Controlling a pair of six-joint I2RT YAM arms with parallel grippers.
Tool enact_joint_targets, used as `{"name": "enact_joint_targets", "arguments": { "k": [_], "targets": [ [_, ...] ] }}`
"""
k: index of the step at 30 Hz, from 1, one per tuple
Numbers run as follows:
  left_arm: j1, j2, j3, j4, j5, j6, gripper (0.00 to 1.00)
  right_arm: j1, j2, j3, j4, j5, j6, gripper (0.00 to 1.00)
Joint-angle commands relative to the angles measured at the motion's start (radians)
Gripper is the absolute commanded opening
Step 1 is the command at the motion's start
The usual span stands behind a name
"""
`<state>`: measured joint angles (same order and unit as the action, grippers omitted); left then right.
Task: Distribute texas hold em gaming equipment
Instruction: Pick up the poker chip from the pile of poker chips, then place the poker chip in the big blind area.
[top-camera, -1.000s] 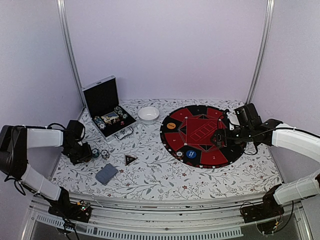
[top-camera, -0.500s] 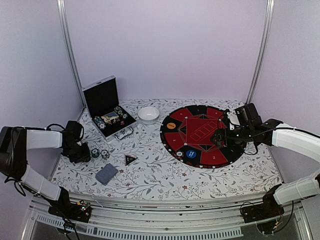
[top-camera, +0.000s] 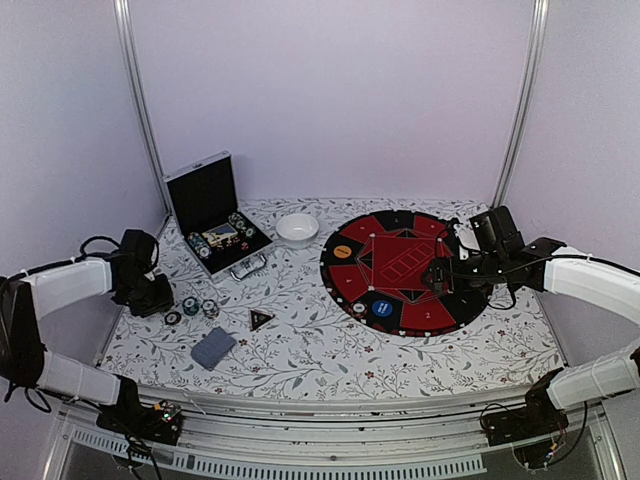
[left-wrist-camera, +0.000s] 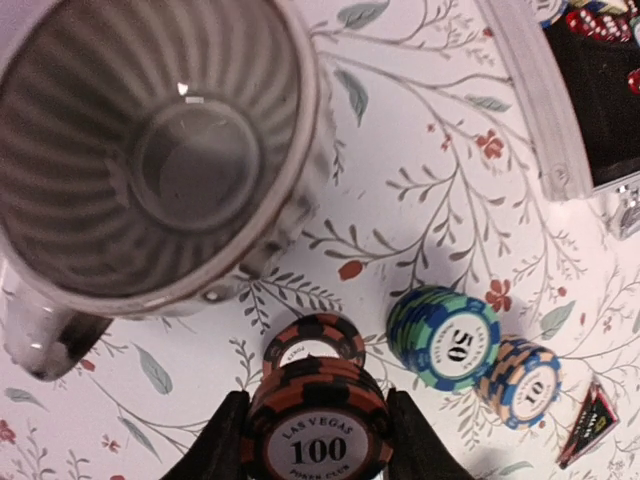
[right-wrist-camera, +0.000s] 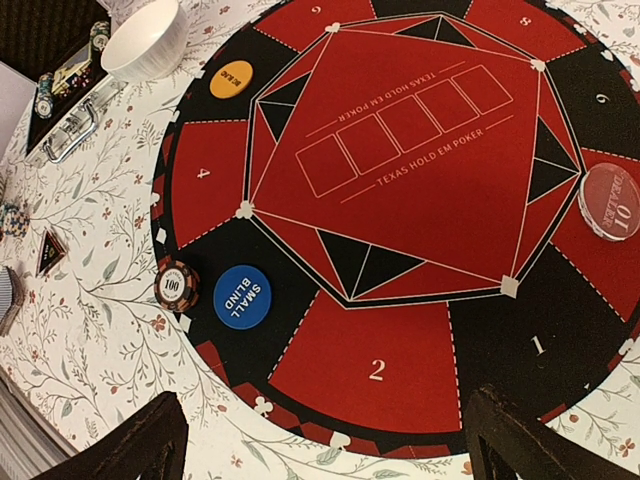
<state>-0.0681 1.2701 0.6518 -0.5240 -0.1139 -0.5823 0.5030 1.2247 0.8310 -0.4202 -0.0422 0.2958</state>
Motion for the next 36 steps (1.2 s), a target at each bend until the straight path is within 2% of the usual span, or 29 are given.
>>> {"name": "enact_joint_targets", "arguments": {
  "k": [1,6,10,15,21,27,32,36],
  "targets": [
    [-0.048,-0.037,0.113,-0.057,-0.054,0.063,0.0,-0.004,-0.022,0.03,0.003,-0.024,0.006,0.99],
    [-0.237,0.0,0.257,-0.067,-0.035,0.175,0.0,-0.006,-0.032,0.045,0.003,-0.043,0.008,0.99],
    [-0.383,0.123,0.421,-0.13,-0.011,0.269,0.0,-0.006,-0.031,0.056,0.003,-0.055,0.009,0.99],
    [-0.514,0.276,0.603,-0.172,0.038,0.367,0.0,-0.007,-0.02,0.055,0.003,-0.067,0.02,0.99],
    [-0.604,0.5,0.821,-0.182,0.104,0.471,0.0,-0.007,-0.003,0.063,0.003,-0.082,0.033,0.99],
    [-0.649,0.705,0.975,-0.169,0.155,0.585,0.0,-0.009,0.014,0.087,0.006,-0.105,0.04,0.99],
    [-0.652,0.947,1.229,-0.23,0.2,0.613,0.0,-0.009,0.033,0.099,0.008,-0.106,0.04,0.99],
    [-0.66,1.13,1.449,-0.281,0.172,0.614,0.0,-0.009,0.042,0.093,0.008,-0.11,0.051,0.99]
  ]
}}
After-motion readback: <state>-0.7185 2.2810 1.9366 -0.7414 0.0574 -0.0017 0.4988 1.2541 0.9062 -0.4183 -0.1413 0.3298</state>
